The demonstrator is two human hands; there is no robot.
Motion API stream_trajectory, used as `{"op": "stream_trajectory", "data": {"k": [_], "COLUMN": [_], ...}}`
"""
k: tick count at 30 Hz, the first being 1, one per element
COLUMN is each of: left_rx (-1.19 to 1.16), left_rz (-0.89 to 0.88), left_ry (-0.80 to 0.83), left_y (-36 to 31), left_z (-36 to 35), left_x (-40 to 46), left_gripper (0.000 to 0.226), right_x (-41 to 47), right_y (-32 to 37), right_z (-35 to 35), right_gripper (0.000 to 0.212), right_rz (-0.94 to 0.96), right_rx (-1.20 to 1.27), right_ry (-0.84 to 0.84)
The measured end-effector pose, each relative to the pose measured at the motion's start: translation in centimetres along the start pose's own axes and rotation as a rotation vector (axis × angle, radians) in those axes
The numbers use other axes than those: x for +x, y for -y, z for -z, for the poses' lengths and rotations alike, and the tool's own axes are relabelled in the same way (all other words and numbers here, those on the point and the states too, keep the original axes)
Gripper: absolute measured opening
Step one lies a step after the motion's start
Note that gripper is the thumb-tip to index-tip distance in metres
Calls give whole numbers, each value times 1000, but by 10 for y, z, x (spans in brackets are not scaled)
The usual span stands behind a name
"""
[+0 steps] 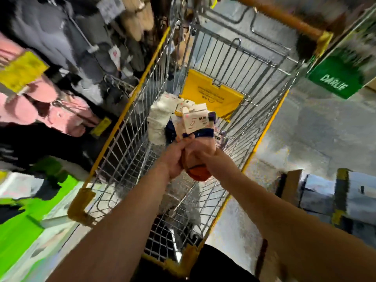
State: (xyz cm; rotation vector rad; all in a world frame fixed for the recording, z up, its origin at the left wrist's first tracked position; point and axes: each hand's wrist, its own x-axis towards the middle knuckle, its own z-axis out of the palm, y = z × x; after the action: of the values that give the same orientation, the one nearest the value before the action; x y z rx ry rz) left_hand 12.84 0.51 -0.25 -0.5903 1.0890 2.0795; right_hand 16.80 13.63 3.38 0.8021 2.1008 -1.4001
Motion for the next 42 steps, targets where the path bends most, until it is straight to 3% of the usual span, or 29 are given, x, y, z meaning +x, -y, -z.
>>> {"op": "stream_trajectory", "data": {"k": [3, 4, 6, 9, 13, 16, 18, 21, 23, 25, 29, 32, 35, 39, 42], "left_rx": [-65, -94, -108, -108, -122, -62, -29, 17, 22, -3, -2, -95, -49, 102, 114], "left_rz": [-152, -216, -351, -521, -717, -806, -883, -1010, -1074, -1121, -1150, -1159, -1144, -1130, -1142], "left_ry": [-26, -47, -67, -126, -379, -384, -432, -528, -568, -646, -811, -915, -1013, -1300, -1370], "left_y": [-5, -7, -12, -16, -20, -19, -13, -2, 5, 14, 35, 56, 71, 83, 88], "left_z": [-6, -5, -3, -5, -13, -6, 4, 27, 45, 64, 118, 166, 204, 231, 252], "left_x": [-41, -56, -92, -151, -227, -291, -331, -390, -428, -467, -543, -599, -652, -712, -747], "left_gripper": [34, 26, 30, 33, 34, 24, 27, 37, 45, 37, 53, 57, 55, 48, 39], "right_x": [-34, -46, -66, -104, -164, -199, -224, -271, -303, -333, -399, -443, -481, -519, -537], "right_y": [19, 25, 38, 62, 96, 114, 124, 130, 131, 129, 115, 95, 84, 89, 100], "right_z": [10, 13, 16, 11, -14, -39, -61, -97, -125, -159, -223, -271, -318, -363, -385], "right_gripper": [50, 43, 20, 36, 41, 20, 9, 14, 29, 44, 8, 33, 17, 29, 33], "right_rz": [234, 308, 421, 613, 763, 872, 898, 956, 993, 1020, 1006, 993, 961, 967, 1016], "right_rx": [-241, -210, -72, -53, 20, 13, 36, 28, -14, -17, 26, 47, 124, 158, 156], "right_ry": [69, 108, 162, 123, 244, 368, 474, 637, 685, 753, 869, 991, 1058, 1128, 1148]}}
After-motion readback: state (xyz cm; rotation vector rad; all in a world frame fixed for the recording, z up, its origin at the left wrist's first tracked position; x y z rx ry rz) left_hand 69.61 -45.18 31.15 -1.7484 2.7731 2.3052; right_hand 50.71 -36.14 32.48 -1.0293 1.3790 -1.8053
